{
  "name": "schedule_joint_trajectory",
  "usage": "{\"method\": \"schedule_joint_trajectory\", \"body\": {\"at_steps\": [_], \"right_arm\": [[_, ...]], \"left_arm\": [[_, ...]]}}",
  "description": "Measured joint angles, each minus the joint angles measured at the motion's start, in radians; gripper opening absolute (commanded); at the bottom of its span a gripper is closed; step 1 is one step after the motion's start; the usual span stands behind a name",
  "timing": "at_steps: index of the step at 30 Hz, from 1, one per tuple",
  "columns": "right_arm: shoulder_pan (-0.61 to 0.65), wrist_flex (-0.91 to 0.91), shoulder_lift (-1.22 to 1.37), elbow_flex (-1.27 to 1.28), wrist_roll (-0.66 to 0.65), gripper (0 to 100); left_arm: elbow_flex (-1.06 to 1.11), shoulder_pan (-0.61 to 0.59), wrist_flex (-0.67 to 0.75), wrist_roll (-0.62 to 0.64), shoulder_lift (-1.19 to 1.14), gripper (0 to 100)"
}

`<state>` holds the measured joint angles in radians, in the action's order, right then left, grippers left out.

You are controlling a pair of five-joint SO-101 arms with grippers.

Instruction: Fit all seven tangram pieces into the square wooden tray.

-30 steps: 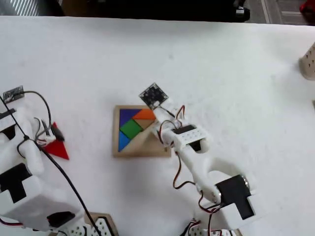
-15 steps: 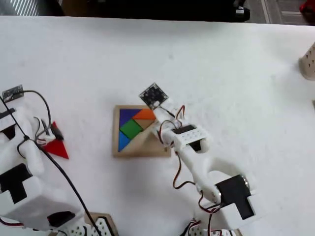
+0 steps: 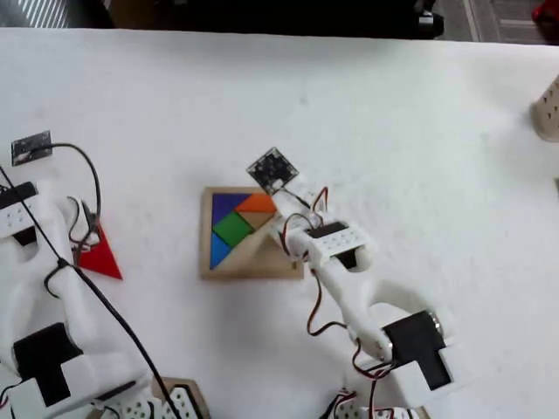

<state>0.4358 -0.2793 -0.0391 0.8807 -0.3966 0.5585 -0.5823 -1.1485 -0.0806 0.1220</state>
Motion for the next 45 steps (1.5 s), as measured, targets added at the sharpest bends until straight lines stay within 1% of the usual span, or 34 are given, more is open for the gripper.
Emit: {"method": "schedule_joint_trajectory", "body": {"at_steps": [2,3,8,10,14,18,21,25,29,31,34,37,40,43,45], "right_arm": [[0.0,0.0,0.0,0.0,0.0,1.7],[0.0,0.0,0.0,0.0,0.0,1.7],[0.0,0.0,0.0,0.0,0.0,1.7],[0.0,0.0,0.0,0.0,0.0,1.7],[0.0,0.0,0.0,0.0,0.0,1.7],[0.0,0.0,0.0,0.0,0.0,1.7],[0.0,0.0,0.0,0.0,0.0,1.7],[0.0,0.0,0.0,0.0,0.0,1.7],[0.0,0.0,0.0,0.0,0.0,1.7],[0.0,0.0,0.0,0.0,0.0,1.7],[0.0,0.0,0.0,0.0,0.0,1.7],[0.0,0.0,0.0,0.0,0.0,1.7],[0.0,0.0,0.0,0.0,0.0,1.7],[0.0,0.0,0.0,0.0,0.0,1.7],[0.0,0.0,0.0,0.0,0.0,1.7]], "left_arm": [[0.0,0.005,-0.002,0.0,0.006,11],[0.0,0.005,-0.002,0.0,0.006,14],[0.003,-0.021,-0.002,0.002,0.006,34],[0.017,-0.02,-0.002,0.002,0.006,37],[0.083,-0.02,0.008,0.0,0.006,37],[0.178,-0.037,0.117,0.0,0.006,37],[0.19,-0.058,0.183,0.0,0.006,37],[0.173,-0.064,0.184,0.0,-0.058,37],[0.064,-0.064,0.158,0.0,-0.21,37],[0.003,-0.064,0.118,0.002,-0.273,37],[-0.072,-0.066,0.06,0.002,-0.331,37],[-0.103,-0.069,0.046,0.0,-0.354,37],[-0.132,-0.075,0.018,-0.064,-0.371,37],[-0.18,-0.084,-0.031,-0.152,-0.377,37],[-0.219,-0.087,-0.035,-0.219,-0.381,37]]}}
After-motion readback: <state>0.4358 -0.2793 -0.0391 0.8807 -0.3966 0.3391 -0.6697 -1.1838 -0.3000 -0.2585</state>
